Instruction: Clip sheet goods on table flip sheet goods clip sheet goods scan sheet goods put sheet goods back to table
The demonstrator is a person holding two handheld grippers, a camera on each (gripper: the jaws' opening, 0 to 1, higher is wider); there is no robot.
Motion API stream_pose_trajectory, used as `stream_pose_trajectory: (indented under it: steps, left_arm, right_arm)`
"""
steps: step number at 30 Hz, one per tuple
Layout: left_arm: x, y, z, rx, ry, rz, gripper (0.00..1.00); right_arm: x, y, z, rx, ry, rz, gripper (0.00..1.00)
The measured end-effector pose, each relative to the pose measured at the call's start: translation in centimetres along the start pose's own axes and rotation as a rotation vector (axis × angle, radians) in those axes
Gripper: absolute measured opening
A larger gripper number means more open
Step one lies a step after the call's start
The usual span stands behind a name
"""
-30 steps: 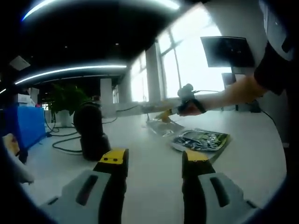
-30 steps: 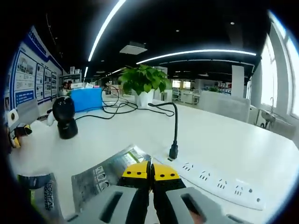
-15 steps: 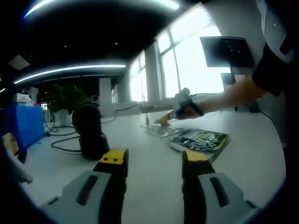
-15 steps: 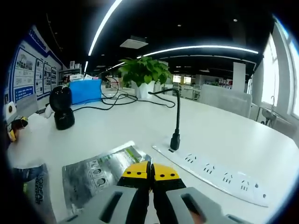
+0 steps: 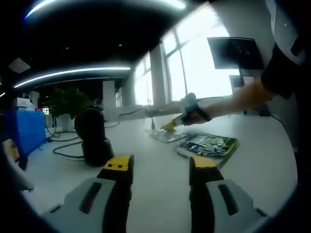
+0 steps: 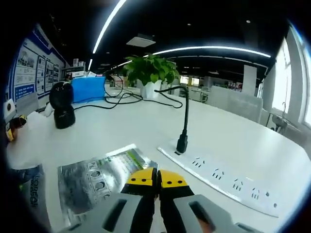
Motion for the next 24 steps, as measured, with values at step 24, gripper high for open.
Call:
stream_pose_trajectory:
  steps: [24]
  left_arm:
    - [0.2, 0.0, 0.0, 0.000, -0.007, 0.005, 0.38]
  right_arm:
    - [1.4, 3.5, -2.6, 0.138, -0.115, 0.086, 0.30]
Point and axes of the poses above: the point that each gripper's makers call its tool centre point, and the gripper's own axes: y roughly backward along the fingers, x roughly to its right, z roughly out of its underside, the point moved 3 cm from there along y, roughly backward along the fingers, and after that the axes turned 10 degrees about -x, right-handed, at the moved point
